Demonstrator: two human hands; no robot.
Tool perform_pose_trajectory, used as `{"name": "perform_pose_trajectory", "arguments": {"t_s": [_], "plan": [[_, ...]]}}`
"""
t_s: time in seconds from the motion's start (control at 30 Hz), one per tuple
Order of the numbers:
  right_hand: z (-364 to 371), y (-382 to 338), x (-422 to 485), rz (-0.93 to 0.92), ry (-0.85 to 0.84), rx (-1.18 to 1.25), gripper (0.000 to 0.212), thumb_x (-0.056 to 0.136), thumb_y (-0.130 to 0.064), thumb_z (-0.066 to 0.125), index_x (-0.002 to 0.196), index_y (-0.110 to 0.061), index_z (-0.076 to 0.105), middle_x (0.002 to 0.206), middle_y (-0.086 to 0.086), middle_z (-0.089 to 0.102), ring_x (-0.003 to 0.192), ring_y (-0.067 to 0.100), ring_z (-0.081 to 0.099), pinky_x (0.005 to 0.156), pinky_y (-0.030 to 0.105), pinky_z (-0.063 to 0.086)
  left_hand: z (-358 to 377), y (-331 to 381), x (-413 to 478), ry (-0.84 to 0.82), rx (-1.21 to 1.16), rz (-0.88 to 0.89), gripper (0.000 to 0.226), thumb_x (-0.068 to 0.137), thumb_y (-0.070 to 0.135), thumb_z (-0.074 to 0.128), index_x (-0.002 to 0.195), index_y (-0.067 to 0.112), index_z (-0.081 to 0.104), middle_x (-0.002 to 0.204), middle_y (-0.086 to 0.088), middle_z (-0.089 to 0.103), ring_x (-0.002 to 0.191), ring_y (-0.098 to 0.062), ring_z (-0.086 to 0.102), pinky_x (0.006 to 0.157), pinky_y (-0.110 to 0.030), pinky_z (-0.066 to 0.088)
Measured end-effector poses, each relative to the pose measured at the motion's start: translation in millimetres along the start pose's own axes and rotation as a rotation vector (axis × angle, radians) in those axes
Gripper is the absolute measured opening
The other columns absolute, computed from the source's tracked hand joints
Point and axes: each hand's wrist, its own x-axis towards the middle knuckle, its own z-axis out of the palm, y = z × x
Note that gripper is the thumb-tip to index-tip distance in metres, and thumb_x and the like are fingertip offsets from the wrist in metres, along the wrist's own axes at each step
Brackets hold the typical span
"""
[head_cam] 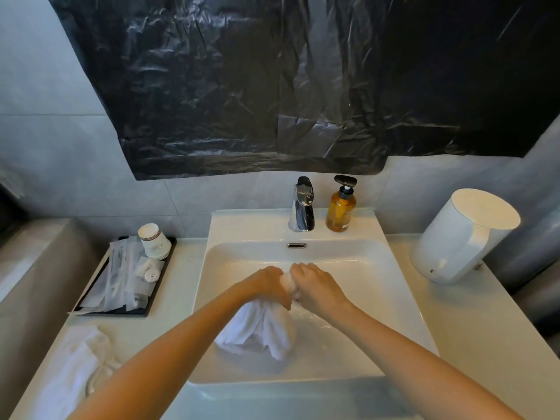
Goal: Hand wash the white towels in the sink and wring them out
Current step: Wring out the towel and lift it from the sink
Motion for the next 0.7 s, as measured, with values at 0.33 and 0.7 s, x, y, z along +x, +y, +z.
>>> {"name": "perform_pose_trajectory", "arguments": {"t_s": [0.33,0.7], "plan": [[-17.8,13.9,-0.2,0.242,-0.522,0.391,0.021,0.075,-0.024,0.06,0.084,-0.008,0.069,0.066,0.006,0.069,0.046,0.014,0.058,0.046,0.021,0.044,28.8,3.3,-5.1,0.468,0.487,0.346,0.058,0.092,0.033,0.056,0.142,0.023,0.028,0.114,-0.007,0.066,0.092,-0.028,0.063,0.076,-0.032,0.047],[-20.4,2.2,-11.1,0.426,-0.505,0.748,0.01,0.07,-0.013,0.066,0.07,-0.013,0.056,0.059,0.003,0.052,0.044,0.015,0.041,0.042,0.019,0.028,13.2,-7.6,-5.8,0.469,0.553,0.495,0.048,0.091,0.037,0.056,0.134,0.022,0.041,0.108,-0.005,0.066,0.088,-0.028,0.064,0.069,-0.029,0.041]]}}
